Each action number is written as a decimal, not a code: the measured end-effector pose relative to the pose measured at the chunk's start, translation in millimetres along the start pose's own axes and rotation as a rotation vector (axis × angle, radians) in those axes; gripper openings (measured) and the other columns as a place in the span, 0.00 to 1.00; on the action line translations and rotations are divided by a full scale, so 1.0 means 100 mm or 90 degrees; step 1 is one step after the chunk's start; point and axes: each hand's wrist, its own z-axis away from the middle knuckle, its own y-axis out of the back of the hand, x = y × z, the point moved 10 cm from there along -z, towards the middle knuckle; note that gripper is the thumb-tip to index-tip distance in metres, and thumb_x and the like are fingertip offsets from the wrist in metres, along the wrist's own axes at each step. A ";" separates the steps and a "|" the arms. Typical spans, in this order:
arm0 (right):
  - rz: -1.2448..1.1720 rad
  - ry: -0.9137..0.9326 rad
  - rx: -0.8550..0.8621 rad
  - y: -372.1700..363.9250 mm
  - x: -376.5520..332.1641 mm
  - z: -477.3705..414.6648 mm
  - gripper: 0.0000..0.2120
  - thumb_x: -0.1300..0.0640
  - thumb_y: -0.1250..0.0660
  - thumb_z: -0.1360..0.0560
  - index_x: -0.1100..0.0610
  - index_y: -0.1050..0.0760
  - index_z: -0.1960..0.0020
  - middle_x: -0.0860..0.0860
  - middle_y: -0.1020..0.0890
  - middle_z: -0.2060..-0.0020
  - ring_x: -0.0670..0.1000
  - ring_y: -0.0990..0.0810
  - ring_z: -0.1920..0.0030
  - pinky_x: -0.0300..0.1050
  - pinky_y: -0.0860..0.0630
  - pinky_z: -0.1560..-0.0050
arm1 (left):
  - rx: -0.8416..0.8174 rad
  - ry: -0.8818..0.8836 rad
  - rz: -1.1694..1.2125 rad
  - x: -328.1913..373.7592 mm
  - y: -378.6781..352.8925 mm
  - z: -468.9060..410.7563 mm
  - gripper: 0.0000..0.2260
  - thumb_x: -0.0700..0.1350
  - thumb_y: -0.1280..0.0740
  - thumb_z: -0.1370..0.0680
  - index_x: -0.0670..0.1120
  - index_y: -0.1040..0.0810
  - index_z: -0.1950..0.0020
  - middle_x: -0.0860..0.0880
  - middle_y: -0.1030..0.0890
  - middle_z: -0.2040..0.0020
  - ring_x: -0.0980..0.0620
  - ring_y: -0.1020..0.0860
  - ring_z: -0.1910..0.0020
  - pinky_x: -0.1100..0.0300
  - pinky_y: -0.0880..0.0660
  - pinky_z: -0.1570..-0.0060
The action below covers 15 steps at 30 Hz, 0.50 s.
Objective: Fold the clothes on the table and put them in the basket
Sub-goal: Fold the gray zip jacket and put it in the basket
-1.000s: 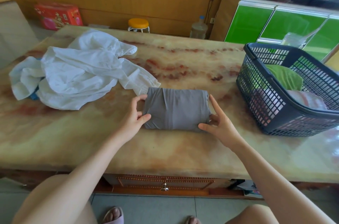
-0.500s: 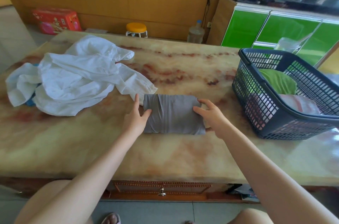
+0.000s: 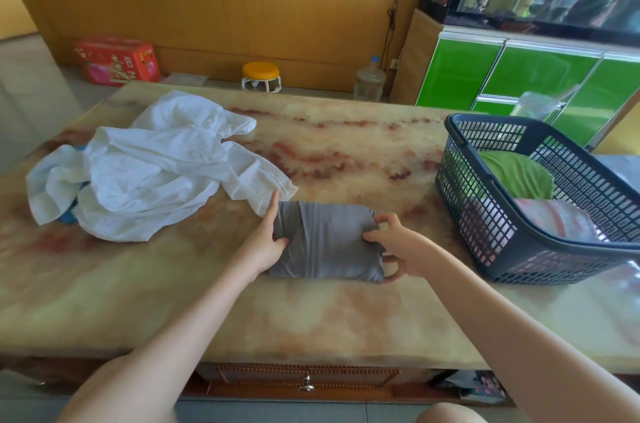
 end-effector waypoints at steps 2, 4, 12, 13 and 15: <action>-0.010 0.006 -0.021 0.01 0.02 0.00 0.22 0.57 0.35 0.24 0.45 0.40 0.35 0.54 0.24 0.50 0.54 0.24 0.53 0.61 0.22 0.55 | -0.002 -0.011 0.004 0.01 -0.01 0.01 0.38 0.38 0.41 0.20 0.68 0.60 0.27 0.59 0.37 0.37 0.65 0.35 0.62 0.67 0.34 0.61; -0.022 0.026 -0.040 0.01 0.02 0.00 0.22 0.58 0.34 0.23 0.45 0.40 0.35 0.56 0.25 0.48 0.57 0.24 0.53 0.66 0.23 0.52 | -0.004 -0.023 0.014 0.03 -0.02 0.03 0.37 0.38 0.41 0.20 0.69 0.57 0.26 0.59 0.36 0.38 0.65 0.35 0.60 0.68 0.36 0.61; 0.034 0.123 -0.094 -0.07 -0.06 0.04 0.28 0.53 0.39 0.20 0.35 0.46 0.27 0.50 0.30 0.33 0.56 0.25 0.40 0.52 0.20 0.59 | -0.051 0.038 0.225 -0.01 -0.02 0.10 0.31 0.29 0.40 0.23 0.60 0.34 0.29 0.51 0.36 0.26 0.51 0.34 0.30 0.54 0.37 0.32; 0.030 0.121 -0.108 -0.07 -0.06 0.03 0.28 0.54 0.37 0.21 0.36 0.45 0.27 0.51 0.29 0.33 0.58 0.25 0.39 0.53 0.20 0.59 | -0.071 0.072 0.278 -0.02 -0.04 0.11 0.30 0.30 0.40 0.22 0.58 0.34 0.28 0.51 0.35 0.26 0.50 0.33 0.31 0.52 0.37 0.33; 0.016 0.118 -0.123 -0.04 -0.08 0.02 0.28 0.56 0.34 0.22 0.38 0.41 0.29 0.57 0.27 0.36 0.63 0.25 0.39 0.57 0.19 0.59 | -0.118 0.108 0.336 0.00 -0.07 0.13 0.27 0.34 0.36 0.22 0.56 0.34 0.28 0.52 0.35 0.27 0.50 0.32 0.33 0.48 0.37 0.31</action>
